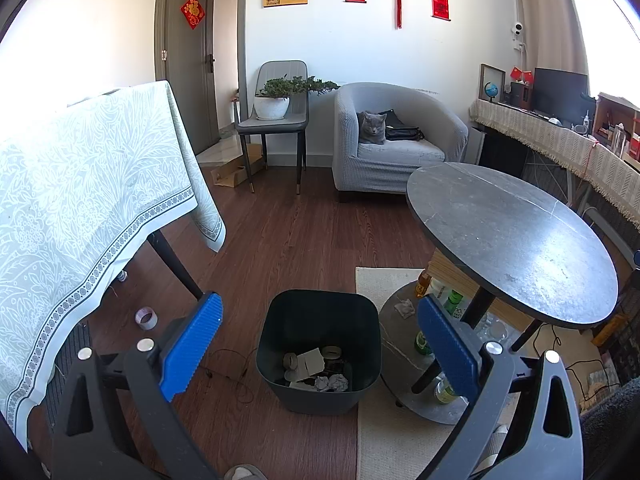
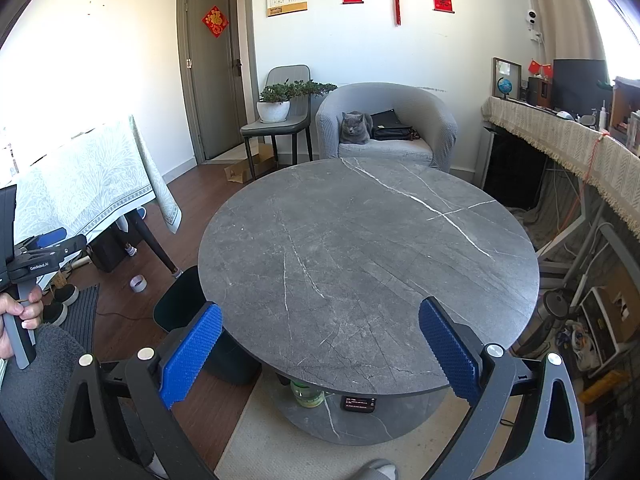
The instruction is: Collect trash
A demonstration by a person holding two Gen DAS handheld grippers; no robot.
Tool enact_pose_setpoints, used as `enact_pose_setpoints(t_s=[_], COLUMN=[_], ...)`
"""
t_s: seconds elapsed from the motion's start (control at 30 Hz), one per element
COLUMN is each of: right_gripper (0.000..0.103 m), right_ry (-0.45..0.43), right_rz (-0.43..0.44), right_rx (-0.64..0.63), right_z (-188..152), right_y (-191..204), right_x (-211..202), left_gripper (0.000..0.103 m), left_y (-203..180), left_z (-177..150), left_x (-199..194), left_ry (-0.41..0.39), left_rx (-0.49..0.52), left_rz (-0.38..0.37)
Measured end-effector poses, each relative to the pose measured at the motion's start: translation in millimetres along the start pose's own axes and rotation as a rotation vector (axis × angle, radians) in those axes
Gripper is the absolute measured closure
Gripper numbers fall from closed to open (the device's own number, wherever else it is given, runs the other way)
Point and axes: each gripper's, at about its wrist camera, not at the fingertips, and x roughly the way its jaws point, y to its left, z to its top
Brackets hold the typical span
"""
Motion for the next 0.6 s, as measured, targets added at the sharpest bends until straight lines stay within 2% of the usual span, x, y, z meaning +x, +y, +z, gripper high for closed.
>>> enact_pose_setpoints(t_s=[0.6], right_gripper=[0.004], right_ry=[0.001], right_rz=[0.0], right_rx=[0.0], right_z=[0.0], right_y=[0.2], right_x=[0.3], left_gripper=[0.003], left_y=[0.6], left_z=[0.6], left_x=[-0.6], left_ry=[0.002], left_rx=[-0.007], left_rz=[-0.003])
